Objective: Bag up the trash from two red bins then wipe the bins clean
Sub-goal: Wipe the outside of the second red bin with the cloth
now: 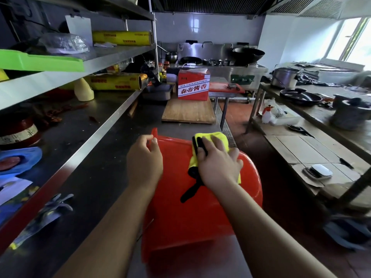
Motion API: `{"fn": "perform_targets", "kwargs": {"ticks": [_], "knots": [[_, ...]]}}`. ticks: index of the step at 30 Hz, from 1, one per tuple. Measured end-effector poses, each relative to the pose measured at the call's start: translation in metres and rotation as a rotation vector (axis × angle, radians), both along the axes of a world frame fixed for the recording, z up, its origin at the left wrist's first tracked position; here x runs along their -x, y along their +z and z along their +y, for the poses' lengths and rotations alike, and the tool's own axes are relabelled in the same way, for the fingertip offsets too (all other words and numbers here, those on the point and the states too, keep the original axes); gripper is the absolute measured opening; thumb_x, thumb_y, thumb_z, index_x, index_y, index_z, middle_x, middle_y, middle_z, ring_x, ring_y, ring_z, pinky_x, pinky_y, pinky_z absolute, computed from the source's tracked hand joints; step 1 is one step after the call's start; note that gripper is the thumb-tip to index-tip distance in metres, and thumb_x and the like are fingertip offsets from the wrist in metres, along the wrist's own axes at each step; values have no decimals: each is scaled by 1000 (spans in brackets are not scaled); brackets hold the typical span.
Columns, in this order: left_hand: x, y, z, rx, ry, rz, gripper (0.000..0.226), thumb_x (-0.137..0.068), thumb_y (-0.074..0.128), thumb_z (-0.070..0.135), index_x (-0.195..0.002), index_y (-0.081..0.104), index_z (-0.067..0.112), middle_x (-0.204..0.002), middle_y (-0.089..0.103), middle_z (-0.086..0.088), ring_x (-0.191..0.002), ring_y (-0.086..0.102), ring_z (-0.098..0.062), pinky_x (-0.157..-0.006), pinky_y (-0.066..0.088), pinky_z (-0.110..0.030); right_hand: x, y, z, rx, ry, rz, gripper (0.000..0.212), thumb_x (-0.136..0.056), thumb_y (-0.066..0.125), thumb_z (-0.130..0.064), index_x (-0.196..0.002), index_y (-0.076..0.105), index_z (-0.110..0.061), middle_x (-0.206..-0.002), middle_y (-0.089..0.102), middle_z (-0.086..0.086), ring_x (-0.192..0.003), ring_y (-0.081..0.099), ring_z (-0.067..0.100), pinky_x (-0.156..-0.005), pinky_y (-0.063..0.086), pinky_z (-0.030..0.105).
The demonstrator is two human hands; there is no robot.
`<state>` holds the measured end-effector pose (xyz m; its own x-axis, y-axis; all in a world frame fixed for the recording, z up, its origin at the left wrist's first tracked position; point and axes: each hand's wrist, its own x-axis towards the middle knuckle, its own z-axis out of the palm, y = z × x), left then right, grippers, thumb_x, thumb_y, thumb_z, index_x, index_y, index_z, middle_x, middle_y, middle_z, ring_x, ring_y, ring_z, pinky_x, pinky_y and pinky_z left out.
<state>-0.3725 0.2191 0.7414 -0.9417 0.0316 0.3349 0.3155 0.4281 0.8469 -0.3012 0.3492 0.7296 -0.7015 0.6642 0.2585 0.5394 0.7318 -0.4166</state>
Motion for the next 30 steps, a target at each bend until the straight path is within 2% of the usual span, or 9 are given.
{"fn": "perform_targets", "kwargs": {"ticks": [4, 9, 14, 19, 21, 23, 24, 27, 30], "knots": [[10, 1, -1, 19, -20, -3, 25, -96, 46, 22, -110, 63, 11, -110, 65, -10, -103, 56, -25, -76, 35, -26, 9, 2, -57, -77, 244, 50, 41, -99, 30, -48, -140, 30, -48, -153, 19, -22, -119, 29, 32, -90, 27, 44], [12, 0, 0, 44, -18, 9, 24, -97, 45, 22, -108, 63, 11, -109, 65, -8, -102, 56, -26, -72, 30, -23, -1, -3, -40, -50, 272, 49, 43, -98, 32, -52, -141, 27, -51, -153, 16, -24, -118, 30, 29, -92, 29, 43], [6, 3, 1, 36, -7, 10, 22, -98, 42, 27, -105, 59, 15, -86, 61, 0, -77, 55, -15, -64, 34, -25, -26, -23, 20, 36, -11, 48, 44, -95, 38, -52, -139, 33, -50, -153, 22, -23, -124, 31, 32, -98, 31, 44], [-4, 6, 3, 53, 7, 15, 16, -99, 42, 27, -101, 53, 15, -74, 55, 7, -61, 49, 0, -50, 29, -15, -43, -34, 63, 135, -228, 53, 44, -95, 38, -52, -139, 36, -50, -152, 24, -21, -117, 34, 31, -91, 31, 42], [-7, 6, 0, 67, -29, 24, 23, -99, 40, 28, -110, 56, 16, -87, 63, 1, -68, 54, -4, -54, 34, -16, -42, -34, 65, 139, -244, 36, 44, -96, 36, -51, -139, 35, -49, -153, 23, -20, -117, 33, 31, -90, 31, 42], [-11, 3, -4, 109, -92, 16, 34, -101, 36, 32, -127, 53, 18, -114, 64, -4, -89, 60, -11, -70, 39, -17, -40, -33, 66, 134, -247, 23, 43, -96, 34, -50, -140, 34, -49, -153, 22, -20, -117, 32, 31, -89, 30, 42], [-13, 1, -7, 128, -135, -13, 41, -101, 33, 36, -137, 46, 21, -127, 58, -4, -99, 59, -11, -77, 38, -17, -39, -32, 65, 133, -244, 19, 43, -97, 34, -50, -140, 33, -49, -153, 22, -20, -117, 32, 31, -88, 29, 41], [-22, -5, -15, 118, -249, -107, 48, -100, 25, 46, -147, 24, 35, -143, 44, 1, -99, 54, -3, -76, 39, -14, -37, -30, 64, 128, -250, 9, 43, -97, 32, -50, -140, 33, -48, -153, 22, -19, -116, 33, 31, -85, 29, 41], [-34, -17, -22, 54, -247, -90, 49, -100, 27, 45, -147, 24, 34, -150, 35, 2, -132, 39, -16, -105, 36, -33, -39, -30, 61, 131, -270, 26, 42, -98, 31, -49, -140, 33, -47, -153, 23, -17, -116, 33, 32, -86, 29, 42]]}}
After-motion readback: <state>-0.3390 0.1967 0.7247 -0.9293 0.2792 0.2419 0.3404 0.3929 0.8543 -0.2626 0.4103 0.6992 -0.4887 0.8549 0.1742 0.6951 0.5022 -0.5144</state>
